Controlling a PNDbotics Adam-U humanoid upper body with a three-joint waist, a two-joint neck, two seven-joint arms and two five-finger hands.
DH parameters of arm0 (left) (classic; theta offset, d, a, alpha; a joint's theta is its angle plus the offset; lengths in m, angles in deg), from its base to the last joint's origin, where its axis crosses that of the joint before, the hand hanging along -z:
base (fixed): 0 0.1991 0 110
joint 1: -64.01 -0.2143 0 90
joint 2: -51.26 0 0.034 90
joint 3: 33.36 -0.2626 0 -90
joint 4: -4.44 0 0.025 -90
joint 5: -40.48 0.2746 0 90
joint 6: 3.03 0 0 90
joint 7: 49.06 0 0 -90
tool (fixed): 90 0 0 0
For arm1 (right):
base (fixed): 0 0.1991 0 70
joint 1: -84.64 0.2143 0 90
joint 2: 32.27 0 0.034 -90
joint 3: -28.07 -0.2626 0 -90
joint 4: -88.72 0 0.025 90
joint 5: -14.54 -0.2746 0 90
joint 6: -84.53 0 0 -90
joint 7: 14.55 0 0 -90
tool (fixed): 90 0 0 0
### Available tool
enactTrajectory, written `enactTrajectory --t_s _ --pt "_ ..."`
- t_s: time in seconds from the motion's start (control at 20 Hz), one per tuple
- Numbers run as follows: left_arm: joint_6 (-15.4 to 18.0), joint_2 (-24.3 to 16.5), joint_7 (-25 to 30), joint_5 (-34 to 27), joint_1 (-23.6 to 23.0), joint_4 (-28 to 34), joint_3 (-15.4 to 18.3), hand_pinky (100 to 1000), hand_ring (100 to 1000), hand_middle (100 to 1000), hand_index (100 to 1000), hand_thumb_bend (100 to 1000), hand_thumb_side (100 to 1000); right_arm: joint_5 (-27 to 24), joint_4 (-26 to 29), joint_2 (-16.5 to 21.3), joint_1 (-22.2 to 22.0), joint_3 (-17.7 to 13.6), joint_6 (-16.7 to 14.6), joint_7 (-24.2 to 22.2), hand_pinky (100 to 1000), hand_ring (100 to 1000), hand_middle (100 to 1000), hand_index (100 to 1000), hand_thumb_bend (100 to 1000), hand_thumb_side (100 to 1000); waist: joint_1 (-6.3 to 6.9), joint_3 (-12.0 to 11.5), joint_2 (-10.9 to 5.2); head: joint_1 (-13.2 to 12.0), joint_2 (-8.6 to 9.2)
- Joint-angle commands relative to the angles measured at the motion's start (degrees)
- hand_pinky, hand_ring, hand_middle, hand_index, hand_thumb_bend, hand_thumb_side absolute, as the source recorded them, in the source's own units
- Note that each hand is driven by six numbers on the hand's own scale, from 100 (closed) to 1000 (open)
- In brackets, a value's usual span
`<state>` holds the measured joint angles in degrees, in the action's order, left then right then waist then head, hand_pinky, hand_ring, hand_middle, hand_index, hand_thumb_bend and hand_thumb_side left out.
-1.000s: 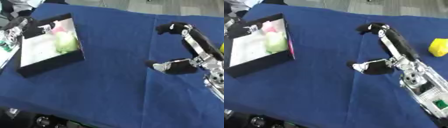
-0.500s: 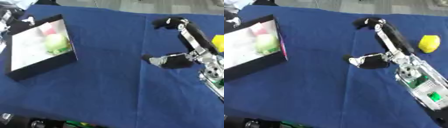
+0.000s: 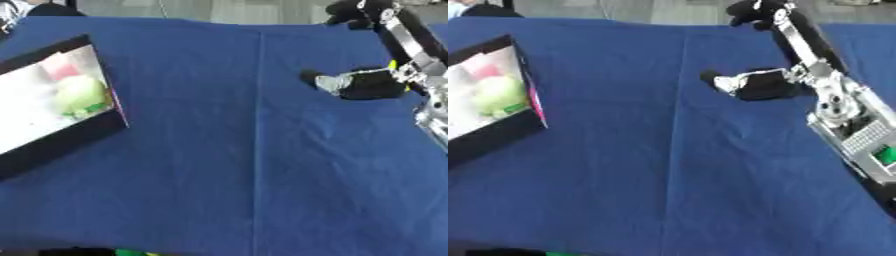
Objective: Pick up the objects with one hand, pass them to the other hand, and then place them into the box on the other side of the table.
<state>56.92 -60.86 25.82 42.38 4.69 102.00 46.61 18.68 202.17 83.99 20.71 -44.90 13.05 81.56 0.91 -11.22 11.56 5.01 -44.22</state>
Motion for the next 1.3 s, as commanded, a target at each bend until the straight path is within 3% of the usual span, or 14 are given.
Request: enactTrajectory --t_s 0.05,0.6,0.8,1.05,1.3 --pt "1.6 -0.7 -2.6 -2.6 0.0 3.4 1.2 917 752 740 801 100 749 -1.5 1.2 5.7 -0.6 -3.9 1.5 -3.7 861 849 714 802 624 213 -0.43 0.0 -0.07 0.8 0.1" --pt "4.3 0.7 -3.9 -6.0 -0.8 8.5 0.9 920 751 743 797 100 766 -0.8 0.9 15.0 -3.9 -9.8 3.4 -14.8 885 874 767 809 590 201 -0.68 -0.8 1.59 3.3 1.25" --pt "4.6 1.3 -4.1 -6.5 -0.4 9.4 0.8 922 751 743 797 100 770 -0.1 -2.7 17.2 -4.3 -11.1 2.8 -17.3 897 880 784 805 556 164 -0.93 -1.5 2.56 4.3 2.36" --pt "5.3 2.3 -4.4 -6.8 -0.1 10.8 1.0 923 749 741 792 100 768 2.3 -7.9 18.3 -4.3 -12.2 1.1 -18.5 900 882 795 807 550 165 -1.13 -2.7 3.93 5.6 3.99" --pt "5.8 3.2 -4.7 -7.2 0.2 12.0 0.9 925 749 740 790 100 774 3.6 -12.2 18.7 -4.0 -13.4 0.8 -16.8 902 880 797 809 546 171 -1.47 -4.2 5.26 7.0 5.69"
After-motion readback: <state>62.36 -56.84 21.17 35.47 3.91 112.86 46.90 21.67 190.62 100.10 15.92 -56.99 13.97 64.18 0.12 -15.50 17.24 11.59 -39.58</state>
